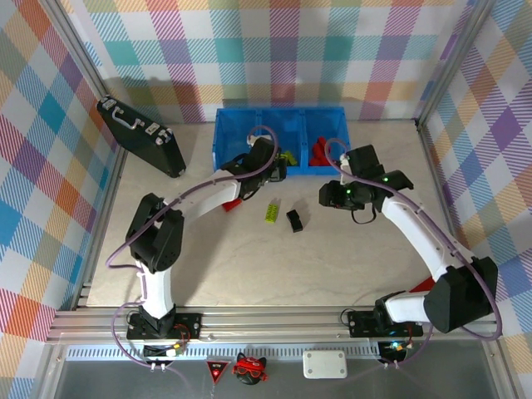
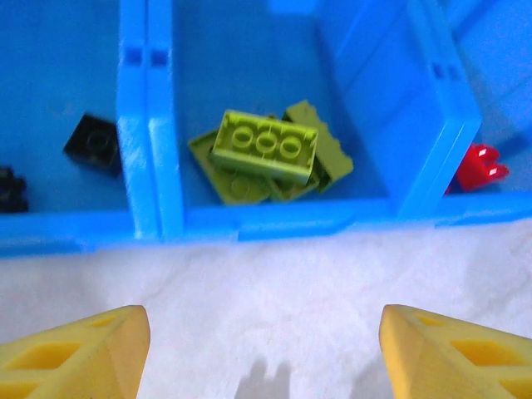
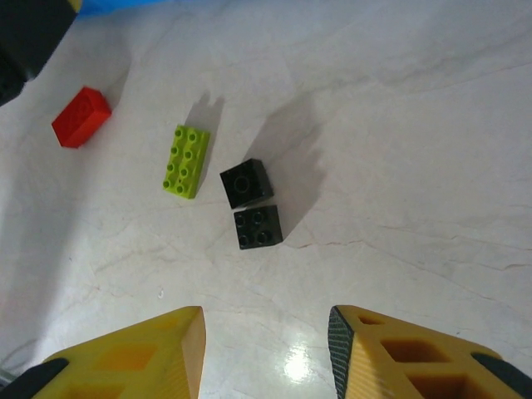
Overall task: Sort the legos into containers by color
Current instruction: Pick up the lego from the center of the table.
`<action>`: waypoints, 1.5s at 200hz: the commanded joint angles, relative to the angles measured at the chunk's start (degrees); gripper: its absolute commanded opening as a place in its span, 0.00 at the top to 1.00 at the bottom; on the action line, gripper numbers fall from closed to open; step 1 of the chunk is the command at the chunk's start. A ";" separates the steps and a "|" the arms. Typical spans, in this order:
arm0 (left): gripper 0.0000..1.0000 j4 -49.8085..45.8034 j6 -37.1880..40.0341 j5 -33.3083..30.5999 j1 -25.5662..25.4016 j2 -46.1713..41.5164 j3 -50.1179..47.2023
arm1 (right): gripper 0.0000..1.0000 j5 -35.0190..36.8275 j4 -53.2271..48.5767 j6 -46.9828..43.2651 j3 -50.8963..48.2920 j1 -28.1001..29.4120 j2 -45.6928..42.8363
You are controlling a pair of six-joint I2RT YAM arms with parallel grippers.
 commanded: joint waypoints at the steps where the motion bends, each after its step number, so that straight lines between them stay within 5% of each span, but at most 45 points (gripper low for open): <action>1: 0.27 -2.66 -3.94 2.60 1.17 -5.95 -4.10 | 0.55 1.11 -0.80 1.03 0.73 2.18 2.49; 57: 0.28 -7.68 -6.06 7.05 1.46 -11.22 -9.95 | 0.55 4.24 -0.73 2.30 1.87 8.60 9.21; 113: 0.31 -16.23 -10.05 9.07 -3.16 -7.42 -5.25 | 0.55 10.64 -0.62 5.15 -1.10 10.18 8.79; 160: 0.34 -18.28 -14.21 6.64 -9.26 -1.73 -0.75 | 0.54 17.79 -3.43 6.91 -1.71 6.75 4.17; 199: 0.42 -21.00 -16.52 3.88 -13.04 3.66 4.21 | 0.54 17.82 -3.10 7.13 -5.00 1.64 -2.04; 300: 0.39 -23.73 -19.32 3.63 -16.47 14.65 10.52 | 0.54 16.47 -4.33 5.50 -4.86 0.70 -6.68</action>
